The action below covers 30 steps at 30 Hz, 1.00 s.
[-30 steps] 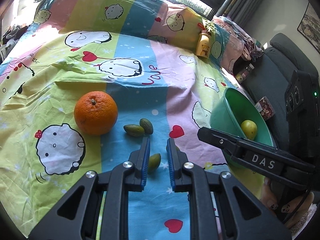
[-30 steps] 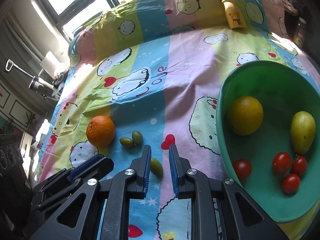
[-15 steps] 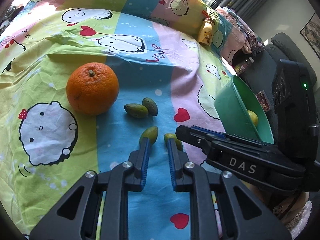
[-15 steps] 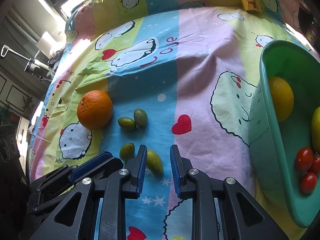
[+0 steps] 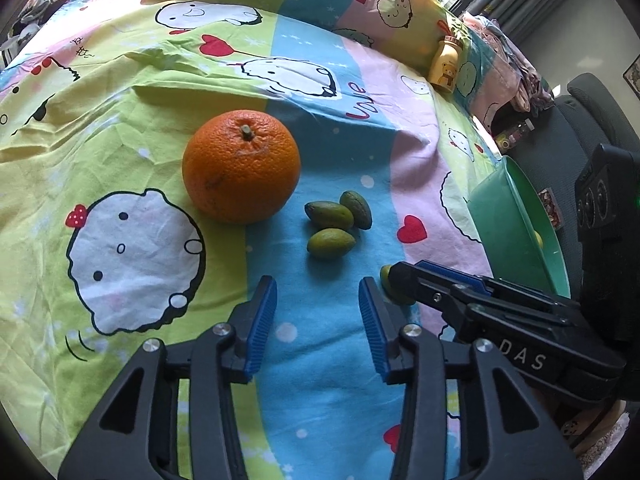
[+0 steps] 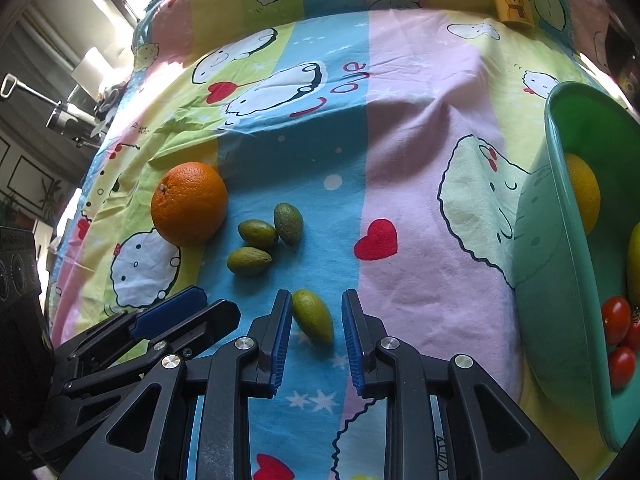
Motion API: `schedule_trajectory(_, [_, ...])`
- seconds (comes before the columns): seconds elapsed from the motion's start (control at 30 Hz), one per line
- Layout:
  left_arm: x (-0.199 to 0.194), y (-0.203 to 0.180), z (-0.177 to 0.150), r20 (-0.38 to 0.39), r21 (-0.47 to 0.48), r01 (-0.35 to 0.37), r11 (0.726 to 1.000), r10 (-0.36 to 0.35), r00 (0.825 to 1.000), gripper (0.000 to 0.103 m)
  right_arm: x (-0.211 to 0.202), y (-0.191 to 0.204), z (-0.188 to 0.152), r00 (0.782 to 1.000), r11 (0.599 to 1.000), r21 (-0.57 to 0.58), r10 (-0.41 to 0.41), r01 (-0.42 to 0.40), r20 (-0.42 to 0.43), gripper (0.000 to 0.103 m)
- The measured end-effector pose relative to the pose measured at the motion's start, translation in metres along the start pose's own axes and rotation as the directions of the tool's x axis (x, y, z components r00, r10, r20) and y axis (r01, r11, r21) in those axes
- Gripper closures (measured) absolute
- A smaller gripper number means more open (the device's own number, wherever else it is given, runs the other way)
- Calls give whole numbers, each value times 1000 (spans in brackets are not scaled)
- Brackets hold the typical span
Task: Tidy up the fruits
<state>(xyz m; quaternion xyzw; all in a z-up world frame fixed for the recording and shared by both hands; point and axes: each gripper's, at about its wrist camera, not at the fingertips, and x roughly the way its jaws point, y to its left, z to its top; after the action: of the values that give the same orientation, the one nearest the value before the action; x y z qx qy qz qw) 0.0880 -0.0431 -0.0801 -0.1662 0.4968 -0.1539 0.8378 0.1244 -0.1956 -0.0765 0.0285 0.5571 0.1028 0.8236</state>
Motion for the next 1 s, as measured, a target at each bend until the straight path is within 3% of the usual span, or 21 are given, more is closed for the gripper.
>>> schedule_trajectory(0.3, [-1, 7, 2, 3, -15, -10, 1000, 10, 1000, 58, 6, 16, -10, 994, 990, -102, -94, 99, 51, 78])
schedule_trajectory(0.43, [2, 1, 4, 9, 11, -21, 1000, 21, 1000, 58, 6, 15, -9, 989, 984, -117, -125, 133, 73, 83])
schedule_trajectory(0.67, [16, -16, 12, 22, 69, -76, 995, 75, 997, 58, -4, -8, -7, 990, 992, -51, -112, 116, 87, 83])
schedule_trajectory(1.0, [30, -27, 20, 11, 56, -43, 998, 42, 999, 58, -23, -20, -4, 988, 996, -21, -83, 87, 133, 83])
